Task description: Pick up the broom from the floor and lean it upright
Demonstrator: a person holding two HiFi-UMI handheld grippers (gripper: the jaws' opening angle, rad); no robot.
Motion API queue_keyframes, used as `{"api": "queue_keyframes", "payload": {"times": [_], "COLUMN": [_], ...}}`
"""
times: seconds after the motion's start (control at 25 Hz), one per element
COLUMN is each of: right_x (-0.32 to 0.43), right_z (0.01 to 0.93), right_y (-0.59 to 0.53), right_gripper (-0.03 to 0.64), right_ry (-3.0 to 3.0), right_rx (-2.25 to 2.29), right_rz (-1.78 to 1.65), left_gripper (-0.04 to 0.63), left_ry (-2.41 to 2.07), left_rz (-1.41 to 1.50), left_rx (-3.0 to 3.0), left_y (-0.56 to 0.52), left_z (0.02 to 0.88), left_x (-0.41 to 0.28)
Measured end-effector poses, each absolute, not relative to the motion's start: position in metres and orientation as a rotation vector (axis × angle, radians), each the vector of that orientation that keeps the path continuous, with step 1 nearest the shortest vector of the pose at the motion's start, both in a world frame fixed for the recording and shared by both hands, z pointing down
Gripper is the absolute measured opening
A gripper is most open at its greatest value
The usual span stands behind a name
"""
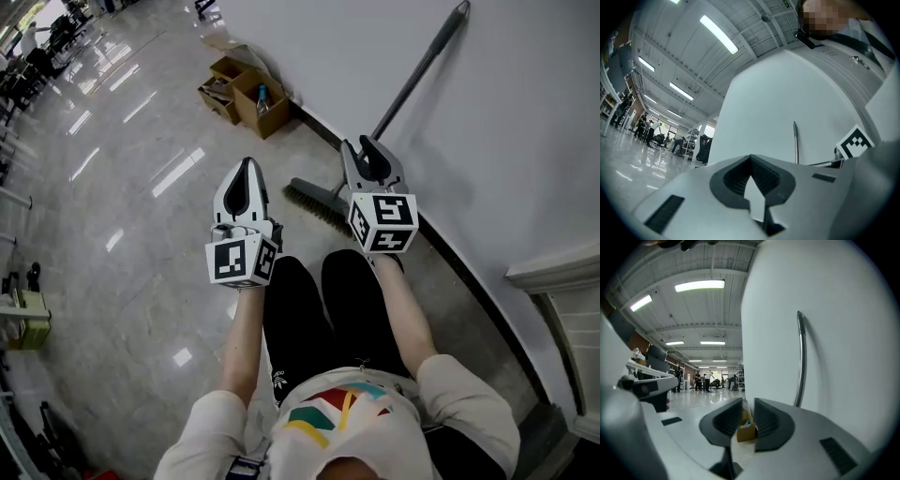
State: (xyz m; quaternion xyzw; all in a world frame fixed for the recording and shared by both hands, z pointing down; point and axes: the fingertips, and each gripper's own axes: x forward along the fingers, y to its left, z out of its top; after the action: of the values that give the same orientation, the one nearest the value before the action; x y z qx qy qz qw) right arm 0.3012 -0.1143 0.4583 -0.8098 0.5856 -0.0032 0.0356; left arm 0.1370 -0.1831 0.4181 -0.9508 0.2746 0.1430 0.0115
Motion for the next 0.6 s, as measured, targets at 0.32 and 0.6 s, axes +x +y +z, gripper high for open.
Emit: {"api": "queue_keyframes", "payload": {"times": [0.32, 0.6], "right_x": [0.238, 0.210], "right_z": [0.505, 0.572], "right_y": [-0.147, -0.179], "right_gripper": [0.014, 0.014], "right_ry": [2.056, 2.312], "right_rx": [-2.377, -2.322], "right_rz": [-0.074, -0.079], "left_gripper": [0.044, 0.044], "left_ry": [0.893, 0.962], "left_rz": [0.347, 0.303], "left_rx": [-2.953, -2.934], "left_y": [-0.187, -0.216], "left_z": [0.451, 0.515], "left_x": [0.133, 0.118]}}
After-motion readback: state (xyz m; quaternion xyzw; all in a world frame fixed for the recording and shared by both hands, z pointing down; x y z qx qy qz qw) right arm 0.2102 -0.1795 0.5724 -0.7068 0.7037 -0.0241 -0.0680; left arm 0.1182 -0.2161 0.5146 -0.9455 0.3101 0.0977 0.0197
